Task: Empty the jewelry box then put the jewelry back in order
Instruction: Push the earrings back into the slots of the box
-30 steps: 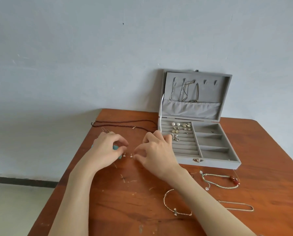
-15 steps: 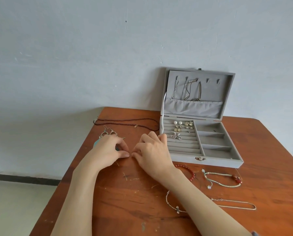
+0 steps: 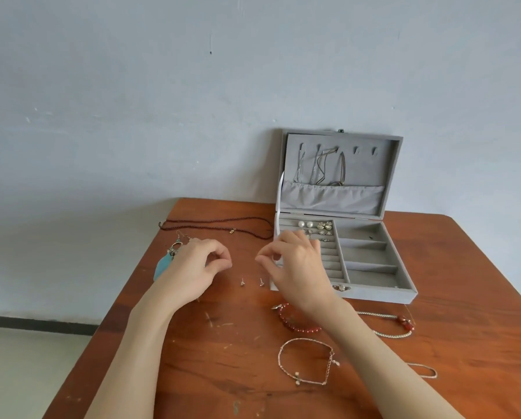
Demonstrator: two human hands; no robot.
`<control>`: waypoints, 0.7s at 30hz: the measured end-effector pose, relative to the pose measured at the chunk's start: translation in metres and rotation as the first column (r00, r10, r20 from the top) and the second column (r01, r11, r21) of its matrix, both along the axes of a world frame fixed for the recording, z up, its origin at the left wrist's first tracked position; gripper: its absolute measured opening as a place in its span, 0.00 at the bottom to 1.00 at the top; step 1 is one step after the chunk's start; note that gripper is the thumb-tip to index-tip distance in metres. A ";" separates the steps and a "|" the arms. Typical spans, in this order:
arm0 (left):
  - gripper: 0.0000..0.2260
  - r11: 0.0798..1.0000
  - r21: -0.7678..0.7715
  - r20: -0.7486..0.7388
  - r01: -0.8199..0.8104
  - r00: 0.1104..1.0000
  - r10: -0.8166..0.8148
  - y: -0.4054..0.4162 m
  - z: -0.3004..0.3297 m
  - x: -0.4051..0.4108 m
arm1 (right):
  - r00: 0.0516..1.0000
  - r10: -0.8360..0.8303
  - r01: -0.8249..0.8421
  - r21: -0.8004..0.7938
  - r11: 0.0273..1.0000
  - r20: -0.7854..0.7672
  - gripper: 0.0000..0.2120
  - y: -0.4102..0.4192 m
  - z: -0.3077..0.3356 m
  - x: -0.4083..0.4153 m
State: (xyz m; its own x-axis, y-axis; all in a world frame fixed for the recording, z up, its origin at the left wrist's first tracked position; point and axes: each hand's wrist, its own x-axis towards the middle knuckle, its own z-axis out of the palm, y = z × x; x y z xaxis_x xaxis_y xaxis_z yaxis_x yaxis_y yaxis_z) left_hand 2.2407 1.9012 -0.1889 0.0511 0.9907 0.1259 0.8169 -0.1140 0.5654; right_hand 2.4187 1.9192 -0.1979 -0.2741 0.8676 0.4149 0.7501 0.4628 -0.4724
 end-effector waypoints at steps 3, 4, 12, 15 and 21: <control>0.09 0.993 0.106 0.130 0.042 0.990 -0.056 -0.001 0.008 0.021 | 0.995 -0.089 0.088 -0.031 0.996 -0.046 0.06 0.009 0.000 0.031; 0.10 0.991 0.119 0.163 0.067 0.983 -0.086 0.001 0.010 0.029 | 0.990 -0.126 0.123 -0.045 0.991 -0.062 0.06 0.013 -0.001 0.043; 0.06 0.976 0.027 0.104 0.214 0.971 -0.216 0.038 0.011 0.098 | 0.952 -0.300 0.286 -0.157 0.945 -0.069 0.07 0.043 -0.009 0.098; 0.06 0.976 0.050 0.091 0.214 0.972 -0.218 0.054 0.011 0.116 | 0.955 -0.295 0.284 -0.183 0.941 -0.037 0.06 0.048 -0.009 0.101; 0.07 0.987 0.099 -0.099 0.124 0.988 -0.115 0.076 -0.014 0.139 | 0.968 -0.246 0.250 -0.197 0.948 0.046 0.09 0.050 -0.011 0.101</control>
